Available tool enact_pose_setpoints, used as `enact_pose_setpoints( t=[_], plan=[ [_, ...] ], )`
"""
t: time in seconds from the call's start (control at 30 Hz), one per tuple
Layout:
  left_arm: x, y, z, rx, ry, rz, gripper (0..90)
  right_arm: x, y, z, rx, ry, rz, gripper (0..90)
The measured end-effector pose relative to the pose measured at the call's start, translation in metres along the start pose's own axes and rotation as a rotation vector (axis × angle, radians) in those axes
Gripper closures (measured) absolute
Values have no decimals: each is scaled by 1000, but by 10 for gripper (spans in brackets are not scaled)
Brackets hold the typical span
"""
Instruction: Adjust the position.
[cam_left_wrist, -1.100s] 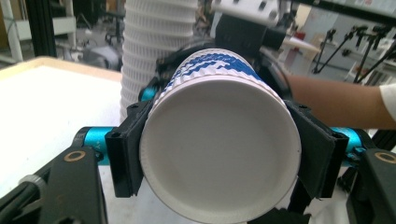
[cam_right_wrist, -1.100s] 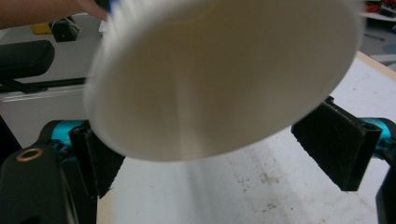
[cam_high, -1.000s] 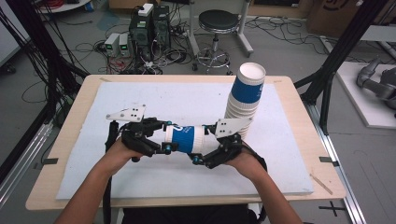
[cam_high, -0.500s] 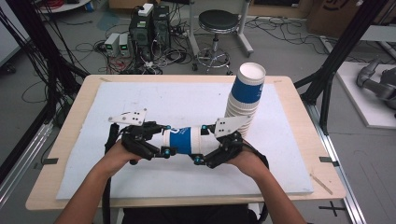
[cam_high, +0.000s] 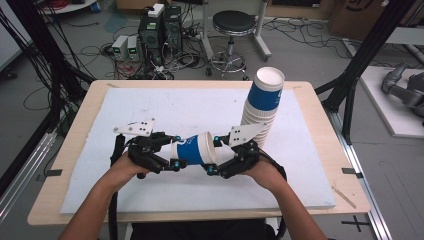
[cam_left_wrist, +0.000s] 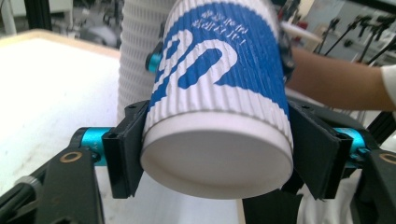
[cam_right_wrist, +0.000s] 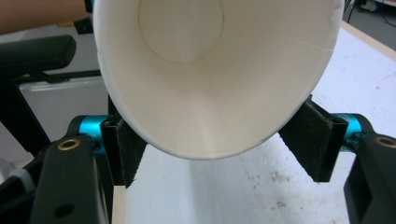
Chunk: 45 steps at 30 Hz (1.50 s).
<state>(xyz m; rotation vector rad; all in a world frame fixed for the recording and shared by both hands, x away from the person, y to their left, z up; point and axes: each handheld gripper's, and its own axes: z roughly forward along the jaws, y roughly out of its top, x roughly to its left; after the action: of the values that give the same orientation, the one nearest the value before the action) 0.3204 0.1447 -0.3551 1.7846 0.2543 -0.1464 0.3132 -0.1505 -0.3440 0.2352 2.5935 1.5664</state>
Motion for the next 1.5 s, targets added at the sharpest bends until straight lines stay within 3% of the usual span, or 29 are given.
enact_pose_setpoints(
  t=[0.13, 0.27, 0.43, 0.5, 0.63, 0.67, 0.7, 0.77, 0.83, 0.93, 1.03, 1.4, 1.5],
  plan=[
    [-1, -2, 2, 44, -5, 25, 285, 1, 0, -2, 27, 18, 11, 292],
    [0, -4, 2, 52, -10, 16, 287, 1, -1, -1, 35, 31, 12, 297],
    [-1, -5, 4, 86, 15, 13, 277, 0, -1, 0, 32, 36, 11, 311],
    [-1, -6, 2, 68, 8, 18, 283, 0, -1, 0, 33, 39, 17, 309],
    [1, -7, -1, 16, -5, 13, 292, 2, 1, -2, -29, 15, 15, 269],
    [1, -8, -1, 4, -5, 7, 292, 2, 2, -3, -43, 24, 42, 246],
    [1, -8, -3, -5, -6, 2, 292, 0, 2, -4, -79, 19, 26, 235],
    [1, -9, -4, -17, -8, -5, 292, 0, 1, -8, -106, 25, 51, 229],
    [1, -10, -4, -7, -10, 0, 292, 0, 1, -11, -120, 43, 101, 209],
    [0, -10, 1, 32, -9, 9, 292, -1, 1, -12, -166, 63, 134, 177],
    [-1, -11, 6, 58, -11, 15, 293, -1, 2, -9, -171, 71, 147, 168],
    [-4, -7, 12, 102, 31, 33, 294, -1, 8, -14, -124, 48, 84, 248],
    [-8, -4, 16, 140, 87, 53, 258, -1, 9, -15, -107, 32, 74, 248]
  ],
)
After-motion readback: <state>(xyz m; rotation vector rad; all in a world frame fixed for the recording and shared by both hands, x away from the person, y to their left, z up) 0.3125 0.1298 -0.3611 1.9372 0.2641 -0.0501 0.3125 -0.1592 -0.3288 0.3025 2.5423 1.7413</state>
